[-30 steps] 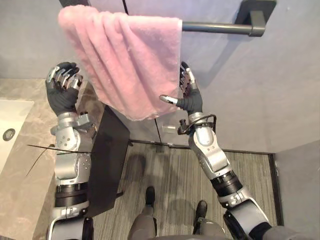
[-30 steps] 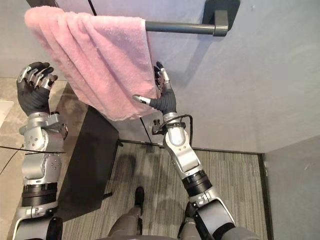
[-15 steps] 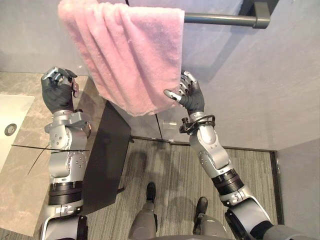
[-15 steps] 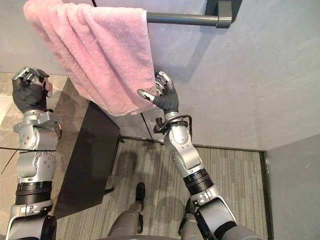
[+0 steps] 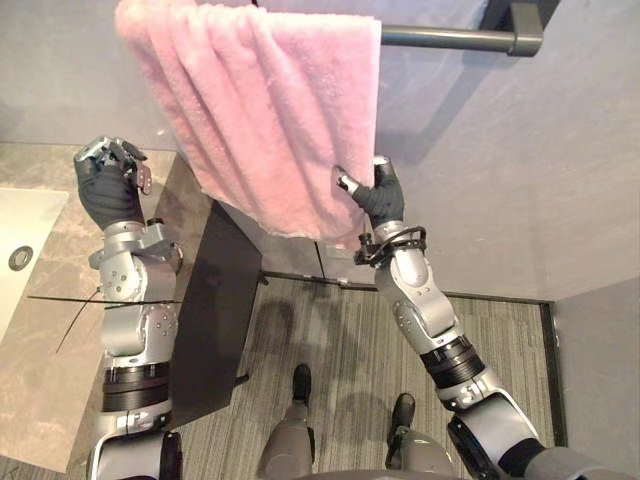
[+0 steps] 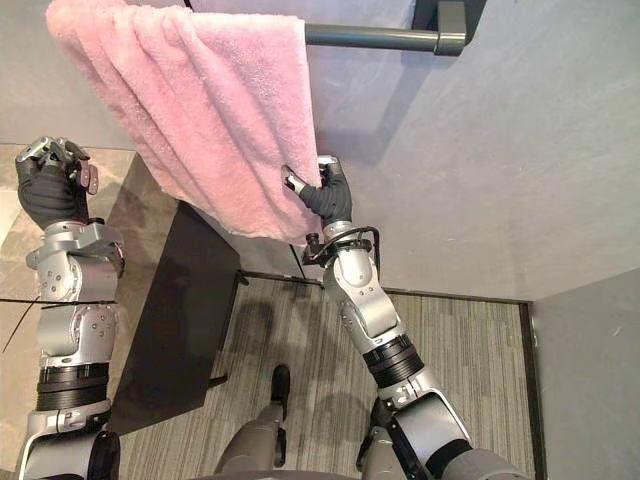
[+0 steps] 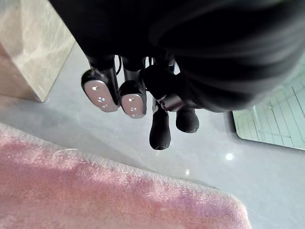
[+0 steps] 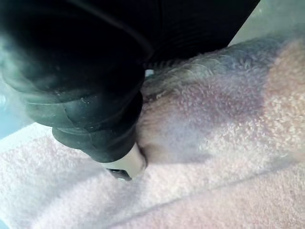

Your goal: Organize washtable

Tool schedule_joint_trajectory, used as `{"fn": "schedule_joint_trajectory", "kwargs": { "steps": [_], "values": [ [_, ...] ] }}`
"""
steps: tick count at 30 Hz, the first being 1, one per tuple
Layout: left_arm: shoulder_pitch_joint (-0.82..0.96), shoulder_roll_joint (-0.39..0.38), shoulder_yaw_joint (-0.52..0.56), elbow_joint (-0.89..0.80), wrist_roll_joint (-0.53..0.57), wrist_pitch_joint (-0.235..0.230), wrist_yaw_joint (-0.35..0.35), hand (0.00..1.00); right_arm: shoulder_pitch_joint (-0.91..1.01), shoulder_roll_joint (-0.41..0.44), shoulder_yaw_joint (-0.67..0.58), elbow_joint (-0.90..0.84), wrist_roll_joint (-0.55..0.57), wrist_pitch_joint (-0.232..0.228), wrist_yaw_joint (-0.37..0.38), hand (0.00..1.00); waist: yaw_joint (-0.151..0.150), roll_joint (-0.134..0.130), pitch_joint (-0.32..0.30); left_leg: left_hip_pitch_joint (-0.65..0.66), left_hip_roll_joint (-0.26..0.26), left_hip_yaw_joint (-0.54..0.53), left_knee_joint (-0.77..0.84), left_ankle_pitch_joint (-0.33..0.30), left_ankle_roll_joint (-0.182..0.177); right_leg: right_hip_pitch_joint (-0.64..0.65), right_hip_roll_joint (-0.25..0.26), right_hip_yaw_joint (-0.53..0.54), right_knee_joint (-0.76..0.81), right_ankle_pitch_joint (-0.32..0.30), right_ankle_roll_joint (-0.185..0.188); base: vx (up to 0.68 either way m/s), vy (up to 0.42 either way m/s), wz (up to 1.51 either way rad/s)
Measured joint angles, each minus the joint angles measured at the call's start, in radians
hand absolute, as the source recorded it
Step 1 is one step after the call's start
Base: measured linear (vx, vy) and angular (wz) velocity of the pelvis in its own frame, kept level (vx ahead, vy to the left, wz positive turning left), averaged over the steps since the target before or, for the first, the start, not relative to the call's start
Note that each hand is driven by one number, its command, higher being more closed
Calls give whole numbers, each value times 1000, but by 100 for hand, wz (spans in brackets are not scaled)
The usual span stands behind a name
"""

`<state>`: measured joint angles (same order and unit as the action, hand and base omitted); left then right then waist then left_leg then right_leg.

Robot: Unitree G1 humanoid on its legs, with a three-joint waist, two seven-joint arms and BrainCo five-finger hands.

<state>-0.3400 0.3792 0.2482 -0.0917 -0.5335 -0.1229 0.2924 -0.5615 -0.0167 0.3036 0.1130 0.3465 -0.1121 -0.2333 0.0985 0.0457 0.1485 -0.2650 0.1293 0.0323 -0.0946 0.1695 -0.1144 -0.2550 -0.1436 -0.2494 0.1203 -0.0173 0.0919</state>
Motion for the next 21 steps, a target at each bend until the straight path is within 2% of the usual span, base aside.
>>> {"fn": "schedule_joint_trajectory", "kwargs": {
  "steps": [12,15,17,21],
  "values": [
    [0,-46,48,-46,118,4,21,0,0,9,-66,-1,-37,0,-3,100,0,-1,0,-3,1,0,0,0,0,-2,1,-1,0,0,0,0,0,0],
    [-2,-46,47,-46,155,13,17,0,1,9,-71,-8,-37,0,-2,100,0,-1,0,-11,2,3,0,2,2,-12,1,1,1,1,-1,0,0,-1],
    [-31,-46,45,-46,177,40,15,0,2,9,-72,-23,-37,0,-1,100,0,-3,0,-19,3,4,0,4,0,-20,2,0,2,1,-1,0,0,0],
    [-83,-29,6,-46,191,51,-6,0,5,9,-72,-42,-37,1,2,100,3,-5,-1,-22,5,11,0,4,0,-29,2,4,7,1,-2,7,3,-3]
  ]
}}
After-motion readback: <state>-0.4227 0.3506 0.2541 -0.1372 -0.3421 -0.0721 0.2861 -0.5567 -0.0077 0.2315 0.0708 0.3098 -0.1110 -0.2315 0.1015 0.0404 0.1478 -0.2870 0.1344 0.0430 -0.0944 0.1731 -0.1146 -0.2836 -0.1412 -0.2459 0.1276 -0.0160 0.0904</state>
